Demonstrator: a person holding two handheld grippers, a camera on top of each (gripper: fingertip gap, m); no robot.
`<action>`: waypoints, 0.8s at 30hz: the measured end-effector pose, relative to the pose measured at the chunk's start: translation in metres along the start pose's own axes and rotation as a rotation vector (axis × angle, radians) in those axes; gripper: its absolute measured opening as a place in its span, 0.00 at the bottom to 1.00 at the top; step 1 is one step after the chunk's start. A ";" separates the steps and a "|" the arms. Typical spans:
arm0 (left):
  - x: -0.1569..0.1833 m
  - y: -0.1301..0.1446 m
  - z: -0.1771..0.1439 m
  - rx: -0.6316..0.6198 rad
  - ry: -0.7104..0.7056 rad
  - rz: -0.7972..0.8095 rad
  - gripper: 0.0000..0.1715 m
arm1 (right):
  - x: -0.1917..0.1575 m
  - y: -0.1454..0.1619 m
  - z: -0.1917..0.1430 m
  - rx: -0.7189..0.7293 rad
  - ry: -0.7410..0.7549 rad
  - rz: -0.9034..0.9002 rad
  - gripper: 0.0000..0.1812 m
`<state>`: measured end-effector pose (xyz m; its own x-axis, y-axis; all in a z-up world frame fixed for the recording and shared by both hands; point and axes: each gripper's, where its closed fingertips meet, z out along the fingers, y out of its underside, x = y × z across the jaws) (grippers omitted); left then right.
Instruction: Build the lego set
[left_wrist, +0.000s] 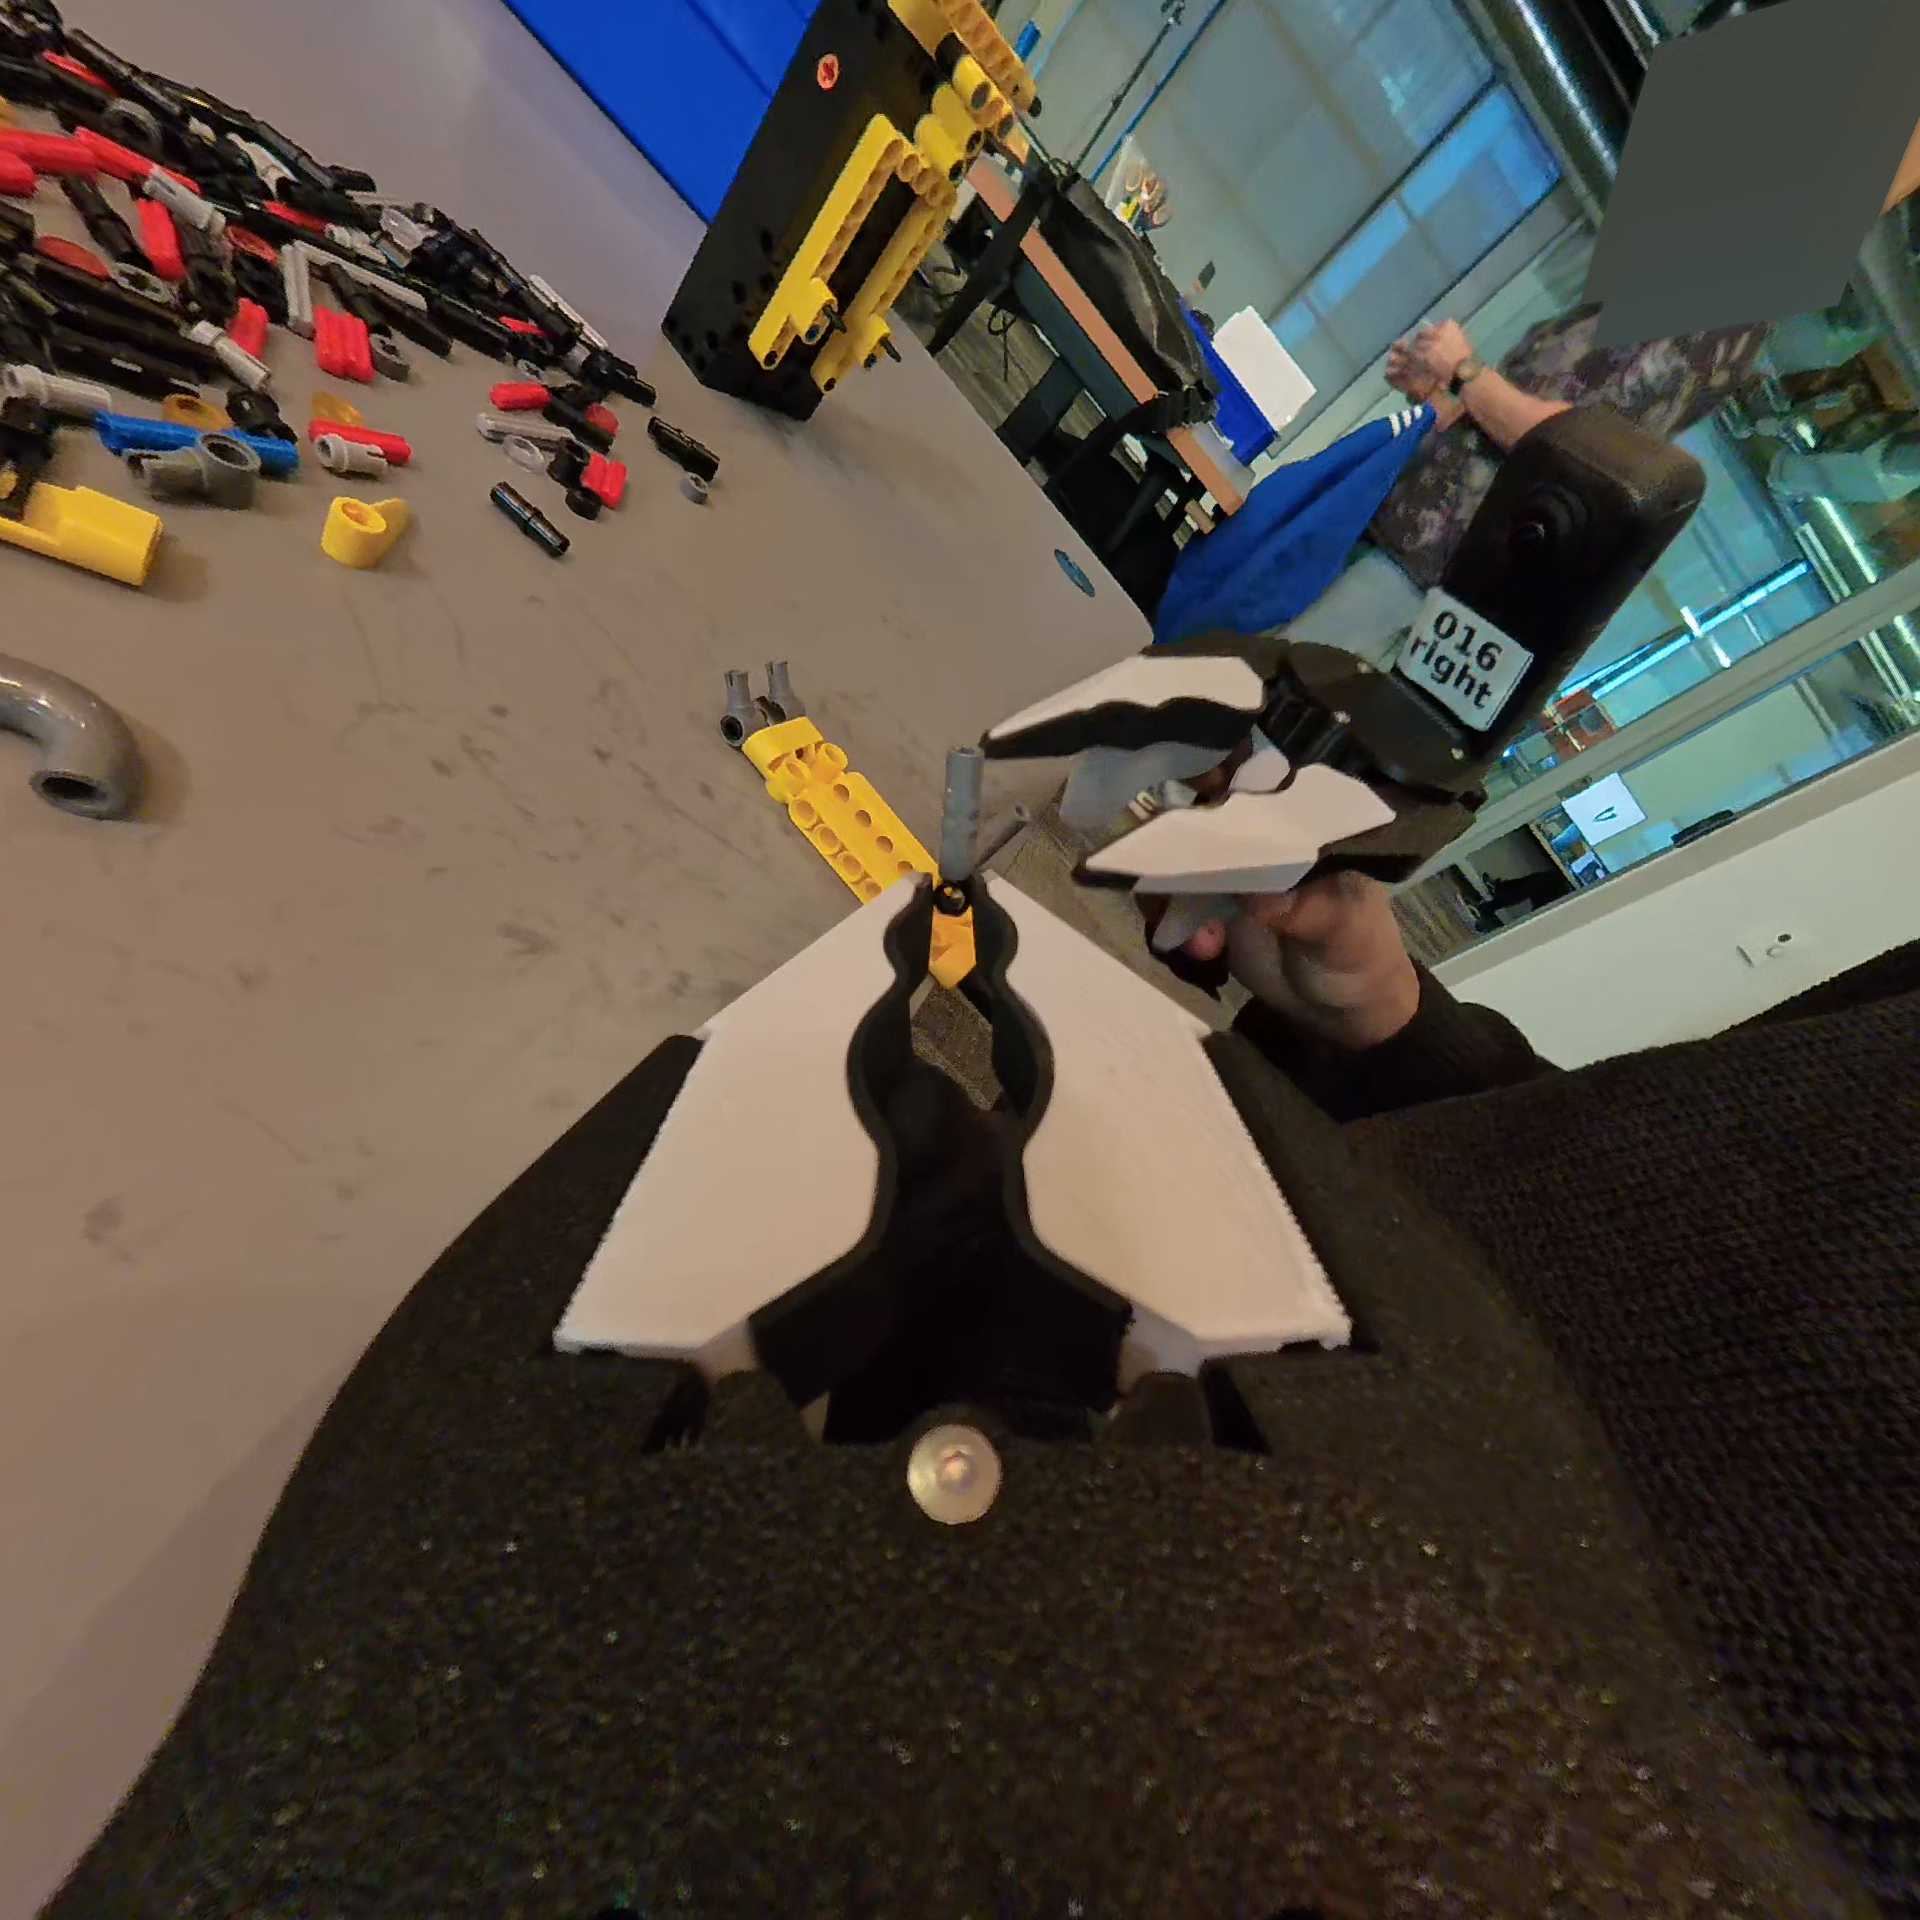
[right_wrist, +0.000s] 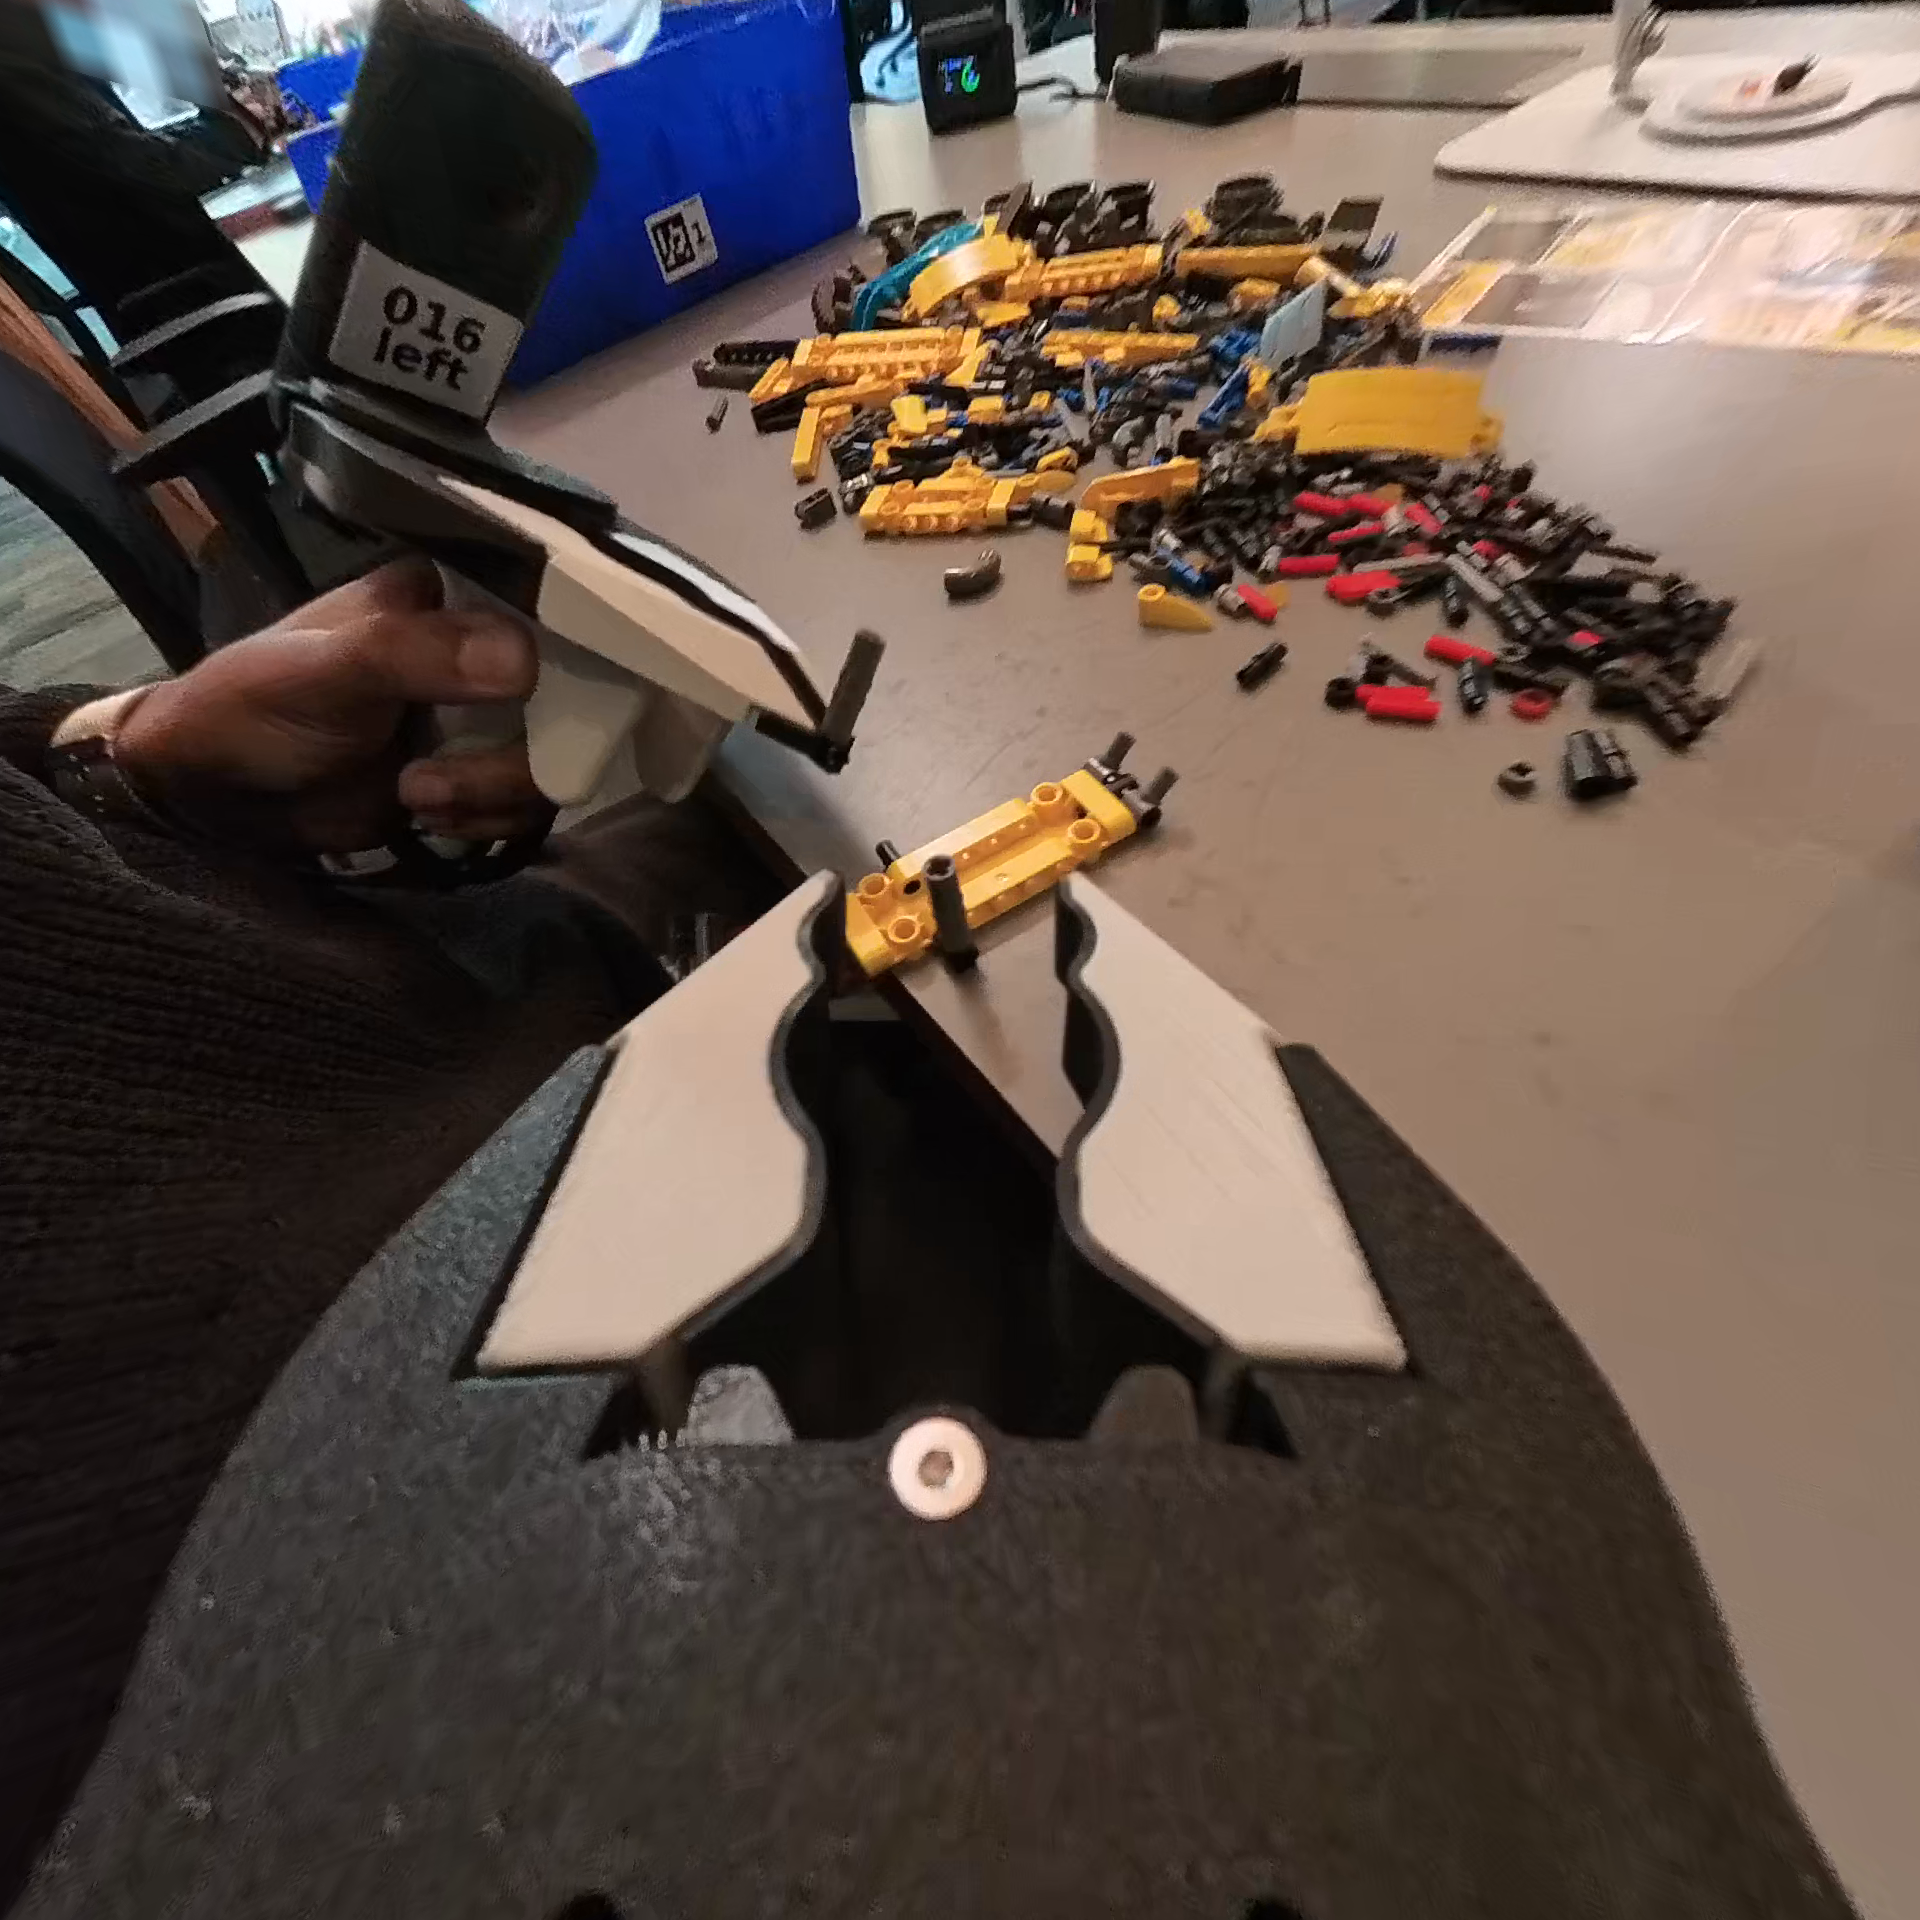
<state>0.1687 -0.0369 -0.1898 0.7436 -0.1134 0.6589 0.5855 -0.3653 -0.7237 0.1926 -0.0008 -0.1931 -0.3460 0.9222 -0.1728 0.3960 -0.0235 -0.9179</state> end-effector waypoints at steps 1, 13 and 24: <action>0.001 0.001 0.001 -0.008 0.000 0.008 0.03 | 0.002 -0.002 -0.003 0.010 0.005 -0.008 0.21; 0.000 0.001 0.001 -0.028 -0.042 0.071 0.03 | 0.004 -0.001 0.008 -0.029 -0.044 -0.020 0.12; -0.002 0.003 0.001 -0.032 -0.033 0.059 0.03 | 0.008 0.001 0.013 -0.073 -0.096 0.136 0.04</action>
<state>0.1694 -0.0367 -0.1940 0.7873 -0.1050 0.6076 0.5299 -0.3887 -0.7537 0.1787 0.0017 -0.2003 -0.3637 0.8711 -0.3300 0.5042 -0.1138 -0.8561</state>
